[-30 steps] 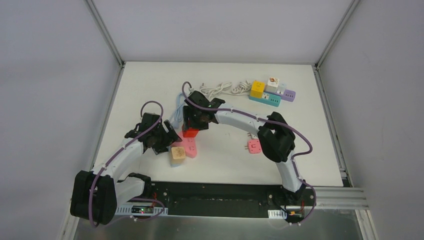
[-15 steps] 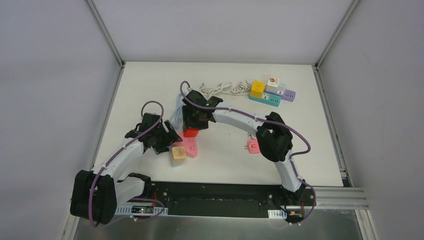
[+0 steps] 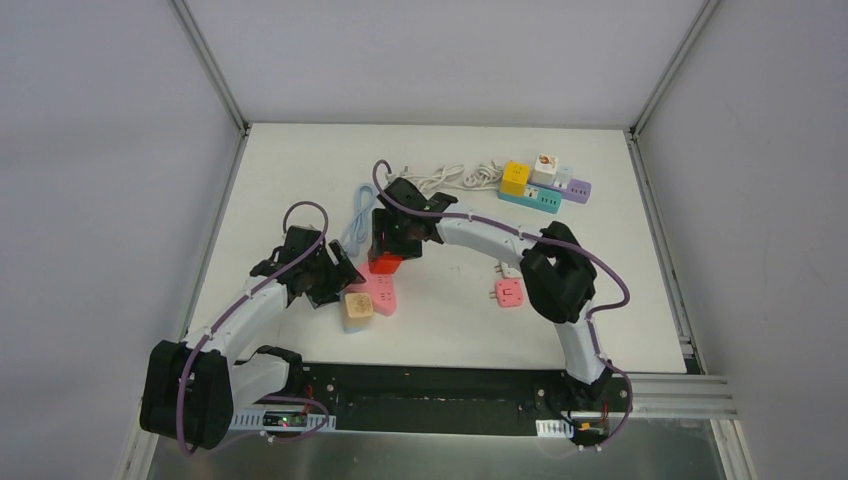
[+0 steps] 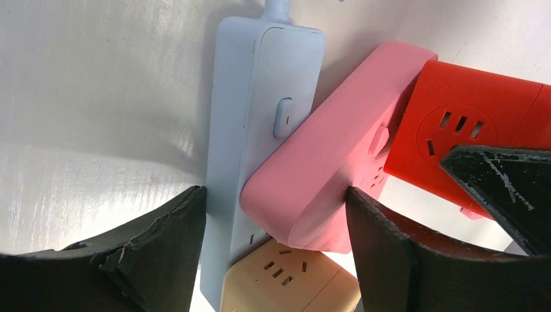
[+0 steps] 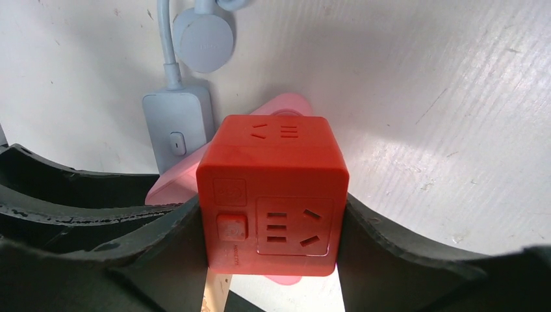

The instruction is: Pull the plug off the socket

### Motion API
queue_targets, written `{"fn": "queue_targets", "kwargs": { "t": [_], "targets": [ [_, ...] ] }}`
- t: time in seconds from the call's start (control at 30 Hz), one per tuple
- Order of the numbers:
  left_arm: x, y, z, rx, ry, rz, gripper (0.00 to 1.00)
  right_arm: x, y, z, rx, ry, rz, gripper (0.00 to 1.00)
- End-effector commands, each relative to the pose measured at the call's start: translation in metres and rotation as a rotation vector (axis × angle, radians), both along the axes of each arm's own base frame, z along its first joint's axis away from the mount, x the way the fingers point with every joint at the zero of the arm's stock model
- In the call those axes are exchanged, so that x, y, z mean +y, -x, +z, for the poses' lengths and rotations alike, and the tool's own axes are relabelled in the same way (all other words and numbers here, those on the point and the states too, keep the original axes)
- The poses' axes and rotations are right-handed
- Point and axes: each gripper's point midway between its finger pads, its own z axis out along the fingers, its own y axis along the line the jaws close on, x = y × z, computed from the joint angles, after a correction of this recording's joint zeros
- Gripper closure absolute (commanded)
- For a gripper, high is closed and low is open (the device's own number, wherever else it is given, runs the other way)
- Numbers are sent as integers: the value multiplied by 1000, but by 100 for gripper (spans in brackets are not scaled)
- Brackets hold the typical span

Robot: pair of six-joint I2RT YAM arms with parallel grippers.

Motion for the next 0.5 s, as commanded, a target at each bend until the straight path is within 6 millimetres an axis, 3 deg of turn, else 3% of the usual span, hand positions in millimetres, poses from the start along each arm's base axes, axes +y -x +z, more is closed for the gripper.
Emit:
{"fn": "queue_targets", "kwargs": {
  "t": [0.0,0.03,0.2,0.37,0.47],
  "targets": [
    [29,36,-30,147,-149,5,61,35,13,69,-94,-138,56,100],
    [29,36,-30,148,-148,3,61,42,14,67,-118,-106,66,100],
    [28,35,-29,145,-144,2,62,35,7,65,-169,-10,37,100],
    [26,34,-30,144,-135,1,63,36,11,99,-62,-253,52,100],
    [25,33,-30,144,-129,-1,64,39,14,102,-75,-262,62,100]
  ]
}}
